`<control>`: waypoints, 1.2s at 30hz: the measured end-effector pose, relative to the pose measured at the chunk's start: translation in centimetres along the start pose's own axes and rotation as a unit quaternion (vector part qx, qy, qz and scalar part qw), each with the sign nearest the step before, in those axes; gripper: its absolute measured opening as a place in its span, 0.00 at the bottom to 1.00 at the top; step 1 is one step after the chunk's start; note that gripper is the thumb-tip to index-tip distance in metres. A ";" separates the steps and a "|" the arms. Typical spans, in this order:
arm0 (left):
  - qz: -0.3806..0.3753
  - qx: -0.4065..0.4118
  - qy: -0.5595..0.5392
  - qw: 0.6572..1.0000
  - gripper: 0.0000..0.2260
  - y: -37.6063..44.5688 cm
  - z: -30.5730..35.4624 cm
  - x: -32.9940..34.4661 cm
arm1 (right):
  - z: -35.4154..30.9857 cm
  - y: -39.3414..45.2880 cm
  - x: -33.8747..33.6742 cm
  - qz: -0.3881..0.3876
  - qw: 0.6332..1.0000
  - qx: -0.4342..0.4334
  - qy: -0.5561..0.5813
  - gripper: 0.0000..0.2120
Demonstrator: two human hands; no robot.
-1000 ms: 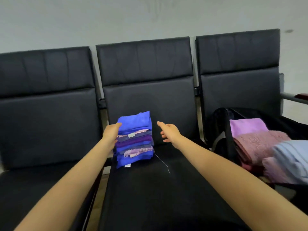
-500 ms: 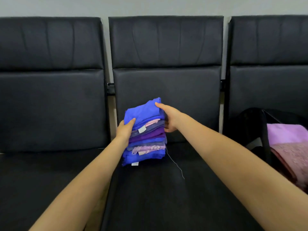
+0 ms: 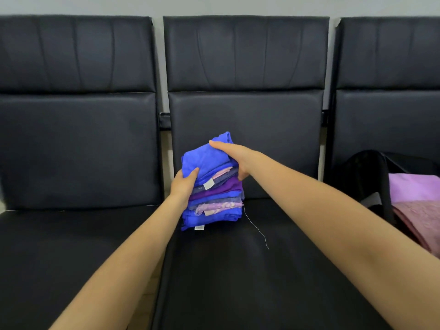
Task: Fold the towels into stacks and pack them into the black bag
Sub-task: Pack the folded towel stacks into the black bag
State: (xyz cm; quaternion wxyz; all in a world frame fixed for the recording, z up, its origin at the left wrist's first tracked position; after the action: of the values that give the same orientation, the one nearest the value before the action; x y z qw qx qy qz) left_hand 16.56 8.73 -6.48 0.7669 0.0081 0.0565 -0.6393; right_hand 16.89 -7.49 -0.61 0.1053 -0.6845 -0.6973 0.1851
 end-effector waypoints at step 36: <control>-0.213 -0.001 -0.164 0.963 0.28 -16.4 11.6 20.2 | 1.0 -20.7 -26.4 -0.019 0.955 -0.204 0.214 0.05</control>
State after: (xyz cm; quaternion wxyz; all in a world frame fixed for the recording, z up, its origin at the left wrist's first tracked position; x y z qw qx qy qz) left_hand 4.86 -15.03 4.04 0.6118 -0.1100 -0.0683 -0.7804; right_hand -1.40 -33.72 9.57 0.1136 -0.7016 -0.6941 -0.1139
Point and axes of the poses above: each hand's wrist, its own y-axis towards the middle knuckle, its own x-axis out of the palm, z = x × y, the point moved 8 cm from there along y, towards the middle knuckle, and after that the axes turned 4 degrees about y, right-handed, at the moved point
